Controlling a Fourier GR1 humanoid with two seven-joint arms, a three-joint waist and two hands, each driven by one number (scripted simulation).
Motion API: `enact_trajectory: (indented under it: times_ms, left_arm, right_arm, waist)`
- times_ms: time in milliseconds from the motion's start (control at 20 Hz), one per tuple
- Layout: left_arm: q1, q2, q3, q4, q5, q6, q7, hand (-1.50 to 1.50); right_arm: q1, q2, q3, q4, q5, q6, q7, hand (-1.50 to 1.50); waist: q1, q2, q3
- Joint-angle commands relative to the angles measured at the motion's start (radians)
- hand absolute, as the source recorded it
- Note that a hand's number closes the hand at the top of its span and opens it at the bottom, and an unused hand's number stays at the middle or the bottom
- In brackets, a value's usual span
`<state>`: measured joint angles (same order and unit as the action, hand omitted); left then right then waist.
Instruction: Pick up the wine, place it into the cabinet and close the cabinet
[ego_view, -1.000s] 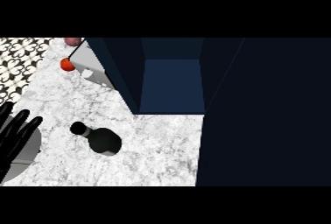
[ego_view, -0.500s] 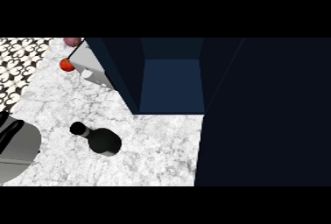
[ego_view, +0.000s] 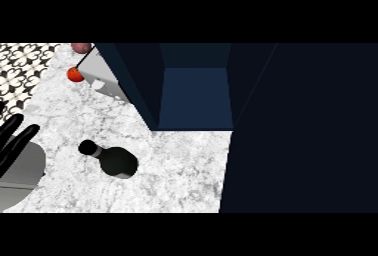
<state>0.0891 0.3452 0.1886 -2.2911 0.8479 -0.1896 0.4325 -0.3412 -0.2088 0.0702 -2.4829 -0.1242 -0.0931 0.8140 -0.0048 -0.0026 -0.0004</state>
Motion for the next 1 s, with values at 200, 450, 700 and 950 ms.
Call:
enact_trajectory:
  times_ms: [200, 450, 700, 950]
  left_arm:
    - [-0.083, -0.032, -0.018, 0.064, -0.089, 0.054, 0.009, -1.5]
    - [-0.015, -0.077, -0.023, 0.08, -0.154, 0.003, -0.041, -1.5]
    - [-0.039, -0.085, -0.02, 0.202, -0.243, -0.047, -0.114, -1.5]
    - [-0.04, -0.124, -0.076, 0.292, -0.324, -0.089, -0.17, -1.5]
  right_arm:
    - [-0.002, -0.014, -0.06, -0.171, -0.087, -0.011, 0.107, -1.5]
    - [-0.086, -0.048, -0.099, -0.162, -0.1, -0.02, 0.205, -1.5]
    - [-0.094, -0.029, -0.082, -0.198, -0.081, -0.037, 0.223, -1.5]
    - [-0.183, -0.042, -0.047, -0.202, -0.061, -0.071, 0.321, -1.5]
  waist:
    - [-0.007, 0.001, 0.001]
    - [-0.001, -0.001, 0.0]
    - [-0.006, -0.001, 0.0]
    - [-0.011, -0.003, -0.001]
